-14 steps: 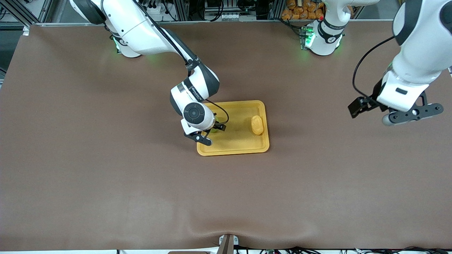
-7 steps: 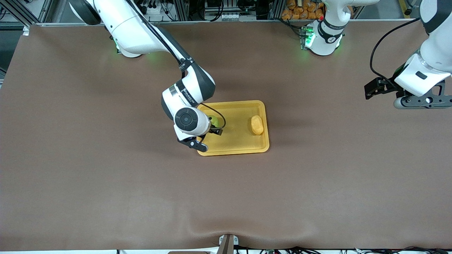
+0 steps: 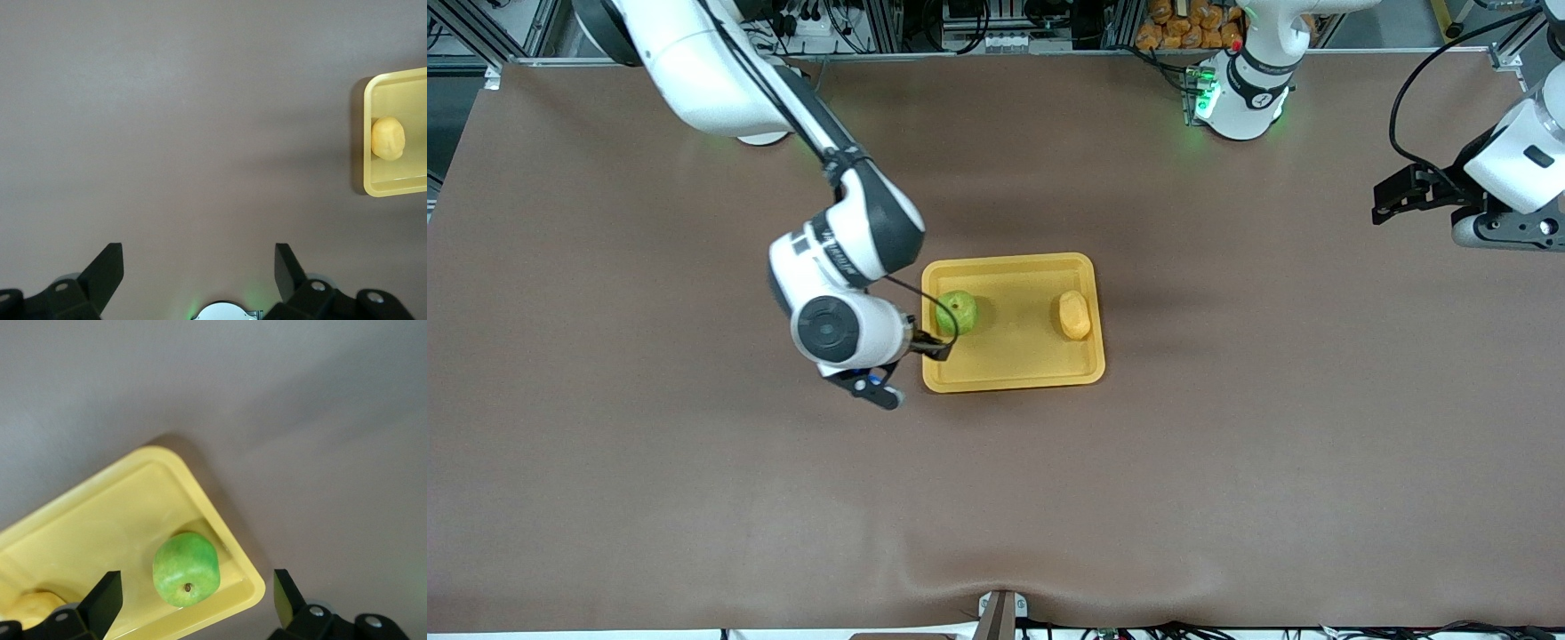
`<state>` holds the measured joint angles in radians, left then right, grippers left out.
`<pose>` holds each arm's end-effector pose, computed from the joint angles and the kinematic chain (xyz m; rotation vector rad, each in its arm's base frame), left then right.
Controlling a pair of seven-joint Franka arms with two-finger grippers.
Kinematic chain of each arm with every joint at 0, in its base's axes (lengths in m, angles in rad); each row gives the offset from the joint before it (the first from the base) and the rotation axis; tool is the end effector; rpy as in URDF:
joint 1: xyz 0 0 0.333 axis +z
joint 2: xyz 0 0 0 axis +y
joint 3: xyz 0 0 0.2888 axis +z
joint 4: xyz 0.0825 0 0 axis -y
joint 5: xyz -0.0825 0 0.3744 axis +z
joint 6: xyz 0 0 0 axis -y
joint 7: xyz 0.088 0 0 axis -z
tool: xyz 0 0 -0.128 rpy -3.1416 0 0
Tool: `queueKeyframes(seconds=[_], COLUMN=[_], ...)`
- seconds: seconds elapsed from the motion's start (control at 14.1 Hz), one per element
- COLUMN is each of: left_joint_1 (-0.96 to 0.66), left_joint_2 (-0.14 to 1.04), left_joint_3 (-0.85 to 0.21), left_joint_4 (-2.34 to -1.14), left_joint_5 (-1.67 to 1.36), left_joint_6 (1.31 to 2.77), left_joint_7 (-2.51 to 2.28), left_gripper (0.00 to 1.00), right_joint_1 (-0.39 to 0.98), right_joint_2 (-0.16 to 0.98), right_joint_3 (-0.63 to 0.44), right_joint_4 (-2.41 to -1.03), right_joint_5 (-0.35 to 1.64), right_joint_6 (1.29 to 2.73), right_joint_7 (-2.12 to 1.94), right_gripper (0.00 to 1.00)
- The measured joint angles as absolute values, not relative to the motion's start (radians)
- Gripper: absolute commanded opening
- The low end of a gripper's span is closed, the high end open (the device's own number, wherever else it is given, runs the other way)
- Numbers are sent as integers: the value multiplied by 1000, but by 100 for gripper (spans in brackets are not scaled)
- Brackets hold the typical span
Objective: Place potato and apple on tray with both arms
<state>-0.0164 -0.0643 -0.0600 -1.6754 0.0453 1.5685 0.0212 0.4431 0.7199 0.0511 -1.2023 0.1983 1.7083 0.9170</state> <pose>0.5225 -0.0350 0.5623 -3.0869 0.1518 0.0639 0.6024 0.3414 0.3039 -2.9808 0.7299 0.4780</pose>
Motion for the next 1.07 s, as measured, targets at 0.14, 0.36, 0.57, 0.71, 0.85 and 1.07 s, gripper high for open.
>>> queueKeyframes(seconds=[0.14,0.36,0.57,0.71,0.85,1.07], left_joint_1=[-17,-15,-9,-1,13,19], left_joint_2=[-65,-65,-65,-65,-65,-65], left_joint_3=[-63,-61,-59,-58,-57,-57], left_joint_4=[-1673,-1651,-1646,-1646,-1646,-1646], left_joint_5=[36,22,22,22,23,27], left_joint_6=[1623,1672,1599,1570,1567,1570], left_joint_7=[7,-28,-12,23,41,42], left_gripper=[100,100,100,100,100,100], right_joint_1=[415,386,308,240,183,115], right_joint_2=[711,686,641,611,595,557], right_joint_3=[51,48,71,118,172,230], right_joint_4=[-1178,-1159,-1146,-1145,-1144,-1144], right_joint_5=[198,198,198,197,164,104], right_joint_6=[1682,1673,1667,1652,1650,1576], right_joint_7=[916,916,914,904,866,781], right_gripper=[100,100,100,100,100,100])
